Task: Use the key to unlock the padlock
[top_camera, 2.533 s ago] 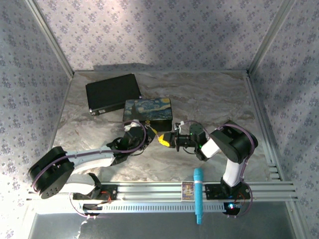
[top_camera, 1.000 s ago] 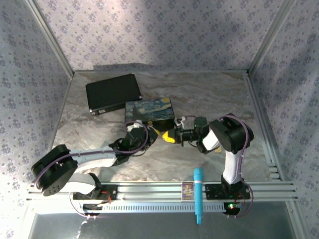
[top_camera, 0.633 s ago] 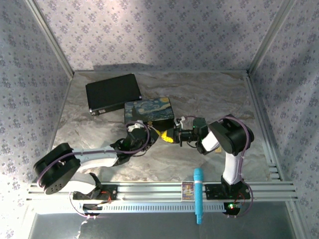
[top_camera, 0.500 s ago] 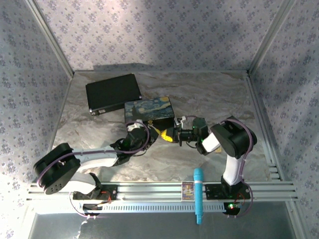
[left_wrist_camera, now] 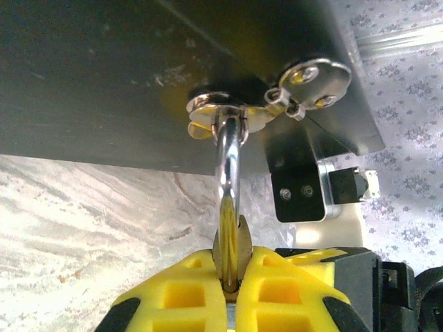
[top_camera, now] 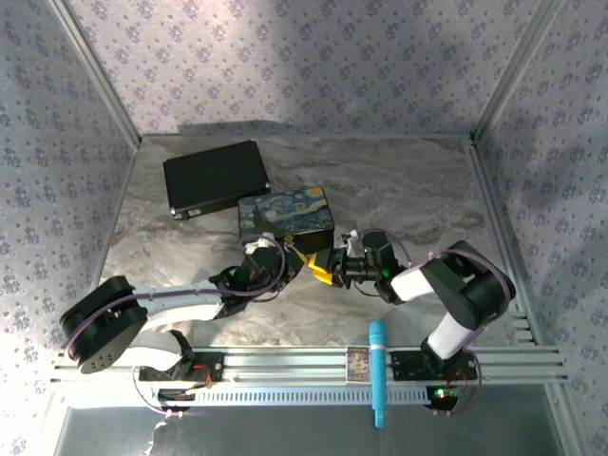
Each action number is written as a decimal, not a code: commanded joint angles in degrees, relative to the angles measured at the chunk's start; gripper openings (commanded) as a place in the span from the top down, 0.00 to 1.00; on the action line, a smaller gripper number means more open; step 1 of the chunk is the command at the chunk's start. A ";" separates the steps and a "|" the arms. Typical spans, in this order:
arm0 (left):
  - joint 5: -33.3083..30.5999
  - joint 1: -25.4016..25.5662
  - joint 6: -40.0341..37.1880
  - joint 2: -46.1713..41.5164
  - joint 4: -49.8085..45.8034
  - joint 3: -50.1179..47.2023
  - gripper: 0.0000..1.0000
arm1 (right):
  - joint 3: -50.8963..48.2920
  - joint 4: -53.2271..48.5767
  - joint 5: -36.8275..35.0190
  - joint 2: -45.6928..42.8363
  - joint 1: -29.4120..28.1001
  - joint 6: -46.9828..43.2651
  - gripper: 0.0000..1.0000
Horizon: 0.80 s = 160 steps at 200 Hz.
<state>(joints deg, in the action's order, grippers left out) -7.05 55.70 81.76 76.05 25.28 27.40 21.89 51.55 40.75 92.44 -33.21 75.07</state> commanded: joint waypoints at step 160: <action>2.94 1.60 0.60 -10.41 -11.09 0.99 1.00 | 21.34 -62.39 -50.19 -20.24 -26.30 -68.19 0.41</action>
<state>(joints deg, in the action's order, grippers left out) -5.10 57.01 82.61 67.16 12.84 27.24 40.36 -12.56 -5.23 69.87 -57.04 14.46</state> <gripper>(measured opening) 0.055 0.604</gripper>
